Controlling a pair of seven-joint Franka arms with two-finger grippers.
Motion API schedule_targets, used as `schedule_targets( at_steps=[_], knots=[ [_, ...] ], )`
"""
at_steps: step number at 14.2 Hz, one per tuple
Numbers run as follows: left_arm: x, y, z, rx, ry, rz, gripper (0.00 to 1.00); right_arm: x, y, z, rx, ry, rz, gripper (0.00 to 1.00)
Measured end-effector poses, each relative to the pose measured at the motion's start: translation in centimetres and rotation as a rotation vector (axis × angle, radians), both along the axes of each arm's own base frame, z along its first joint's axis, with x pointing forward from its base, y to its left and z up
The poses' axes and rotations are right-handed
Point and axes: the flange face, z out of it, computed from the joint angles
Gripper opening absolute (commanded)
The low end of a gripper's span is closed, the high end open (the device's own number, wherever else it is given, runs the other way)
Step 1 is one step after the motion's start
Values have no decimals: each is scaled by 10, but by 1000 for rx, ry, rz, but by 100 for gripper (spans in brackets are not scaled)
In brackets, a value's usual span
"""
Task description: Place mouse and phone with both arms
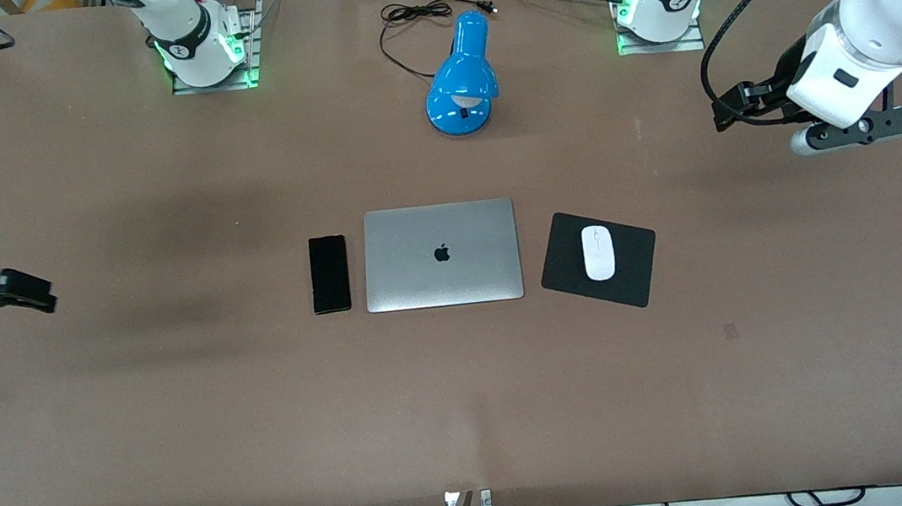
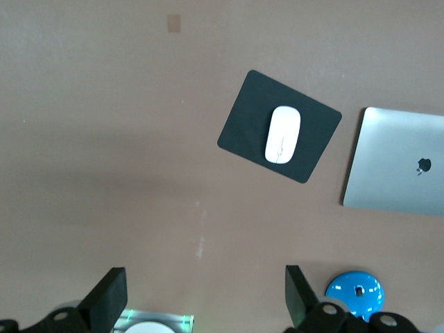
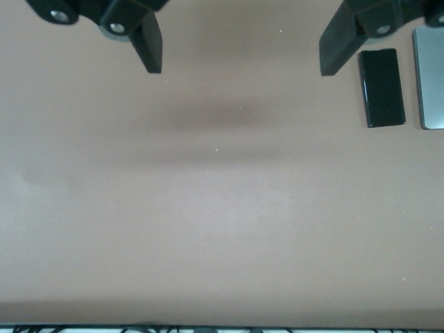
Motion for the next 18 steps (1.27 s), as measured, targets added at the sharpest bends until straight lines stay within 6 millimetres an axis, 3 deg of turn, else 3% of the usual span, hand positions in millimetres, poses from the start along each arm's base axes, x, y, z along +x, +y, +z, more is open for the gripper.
schedule_targets(
  at_steps=[5,11,18],
  knots=[
    [-7,2,13,-4,-38,-19,100,-16,-12,20,6,-8,53,100],
    [-6,10,22,-14,-44,-86,100,-46,-16,-4,8,-17,62,100],
    [-7,5,23,-24,-40,-96,100,-102,-15,0,15,6,115,100]
  ],
)
